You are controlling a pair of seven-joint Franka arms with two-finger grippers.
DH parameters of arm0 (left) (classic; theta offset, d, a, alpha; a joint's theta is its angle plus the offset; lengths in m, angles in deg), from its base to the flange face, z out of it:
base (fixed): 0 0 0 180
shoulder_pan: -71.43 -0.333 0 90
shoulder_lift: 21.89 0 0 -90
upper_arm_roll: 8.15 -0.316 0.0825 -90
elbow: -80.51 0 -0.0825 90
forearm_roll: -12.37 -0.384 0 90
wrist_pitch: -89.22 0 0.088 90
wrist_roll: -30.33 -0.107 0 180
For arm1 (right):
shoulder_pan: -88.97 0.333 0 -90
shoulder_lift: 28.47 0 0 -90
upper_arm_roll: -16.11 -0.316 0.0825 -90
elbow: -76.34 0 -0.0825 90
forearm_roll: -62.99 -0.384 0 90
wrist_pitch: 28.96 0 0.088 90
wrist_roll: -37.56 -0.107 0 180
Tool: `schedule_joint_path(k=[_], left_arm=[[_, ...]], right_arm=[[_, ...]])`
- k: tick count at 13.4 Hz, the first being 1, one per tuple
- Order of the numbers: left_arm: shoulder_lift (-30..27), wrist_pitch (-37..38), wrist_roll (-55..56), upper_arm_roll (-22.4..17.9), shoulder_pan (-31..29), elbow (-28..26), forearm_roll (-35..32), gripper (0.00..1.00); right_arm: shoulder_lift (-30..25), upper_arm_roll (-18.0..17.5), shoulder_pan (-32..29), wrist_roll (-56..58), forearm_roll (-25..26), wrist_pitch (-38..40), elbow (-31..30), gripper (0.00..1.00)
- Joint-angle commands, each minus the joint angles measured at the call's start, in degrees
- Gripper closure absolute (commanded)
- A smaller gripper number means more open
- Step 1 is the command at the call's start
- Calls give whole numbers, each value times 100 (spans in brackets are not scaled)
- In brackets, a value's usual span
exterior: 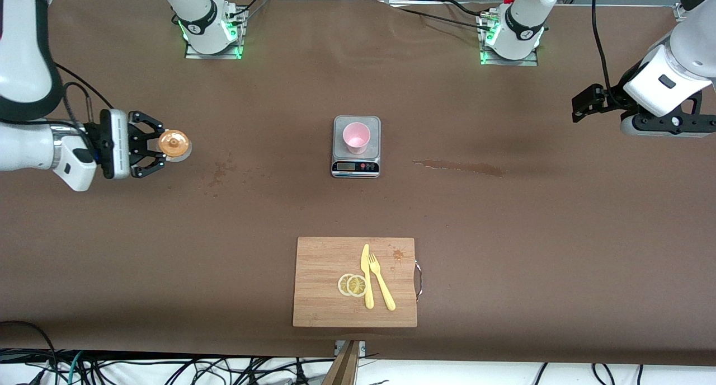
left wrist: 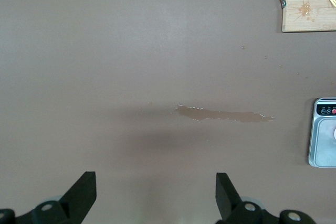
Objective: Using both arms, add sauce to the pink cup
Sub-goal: 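Carry the bottle back with the right gripper to its spot, then set the bottle down and open the right gripper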
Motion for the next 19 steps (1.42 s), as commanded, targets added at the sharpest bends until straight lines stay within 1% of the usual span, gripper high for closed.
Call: schedule_joint_path(k=[1, 3, 6, 7, 9, 11, 14, 15, 17, 18, 19], left_arm=[[-26, 112, -48, 29, -40, 167, 132, 0], [-17, 120, -48, 20, -40, 159, 132, 0], [-17, 138, -48, 29, -40, 159, 132, 0], [-35, 147, -57, 20, -40, 159, 132, 0], [-52, 225, -66, 11, -40, 168, 132, 0], [-52, 209, -57, -6, -40, 159, 150, 0], [-43, 217, -48, -15, -48, 133, 220, 0], [-44, 217, -48, -15, -48, 133, 220, 0], [-9, 200, -48, -15, -48, 150, 220, 0], [-8, 200, -48, -15, -40, 141, 220, 0], [-17, 208, -40, -7, -40, 150, 220, 0]], right_arm=[[-52, -92, -398, 1031, -371, -88, -396, 94], [211, -92, -635, 1875, -556, -79, -501, 94], [799, -83, -829, 2983, -784, -88, -510, 94], [975, -83, -908, 3239, -802, -106, -511, 94], [1362, -83, -970, 3783, -1003, -132, -511, 94], [1661, -83, -1005, 4092, -1092, -176, -511, 93], [2145, -74, -1005, 4567, -1478, -238, -511, 93], [2242, -74, -1005, 4612, -1531, -246, -511, 89], [2304, -74, -1005, 4621, -1532, -264, -511, 86], [2322, -83, -1005, 4621, -1532, -308, -511, 82], [2383, -74, -1014, 4621, -1532, -325, -502, 73]])
